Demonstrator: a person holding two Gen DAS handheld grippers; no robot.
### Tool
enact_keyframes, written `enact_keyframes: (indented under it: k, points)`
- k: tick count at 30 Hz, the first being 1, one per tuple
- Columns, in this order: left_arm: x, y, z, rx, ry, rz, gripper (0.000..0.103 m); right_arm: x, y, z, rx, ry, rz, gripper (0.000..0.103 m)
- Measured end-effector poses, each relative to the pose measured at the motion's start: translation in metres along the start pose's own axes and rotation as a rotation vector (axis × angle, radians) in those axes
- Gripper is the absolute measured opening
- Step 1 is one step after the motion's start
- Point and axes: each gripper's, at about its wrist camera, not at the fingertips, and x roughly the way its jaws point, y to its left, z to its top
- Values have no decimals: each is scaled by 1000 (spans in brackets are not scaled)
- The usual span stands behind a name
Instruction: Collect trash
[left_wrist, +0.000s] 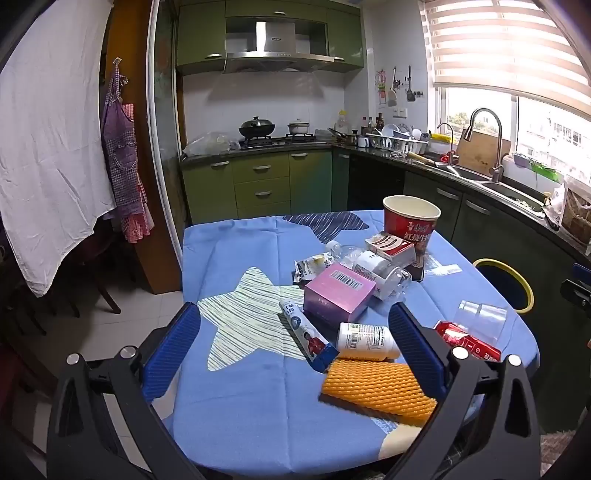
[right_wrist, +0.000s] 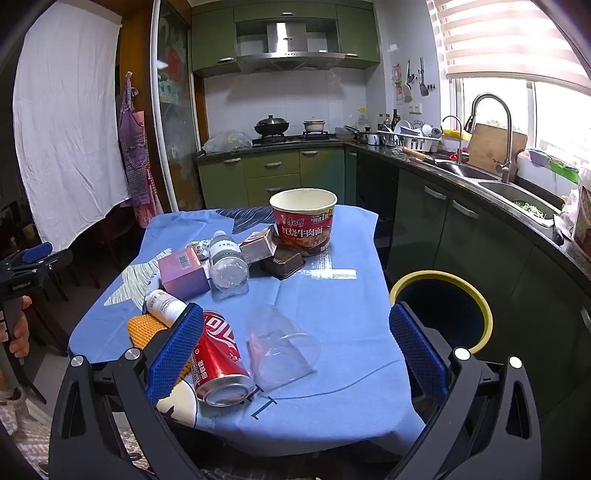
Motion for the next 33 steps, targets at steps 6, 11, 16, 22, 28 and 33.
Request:
enact_keyframes:
  k: [6, 11, 16, 22, 28, 33]
  points:
    - [-1, 2, 0, 1, -2, -2, 97, 0, 0, 0, 0, -3, -2, 99]
    - [1, 3, -1, 4, 0, -2, 97, 0, -1, 0, 2, -6, 0, 99]
    - [0, 6, -1, 5, -2, -3, 97, 0, 0, 0, 3, -6, 1, 99]
    - [-3, -3, 1, 8, 2, 1, 97, 1, 1, 0, 3, -5, 1, 99]
    - [1, -4, 1, 9, 2, -1, 97, 0, 0, 1, 5, -6, 2, 99]
    - [-1, -5, 0, 9, 1, -2, 97, 1, 2, 0, 4, -3, 2, 99]
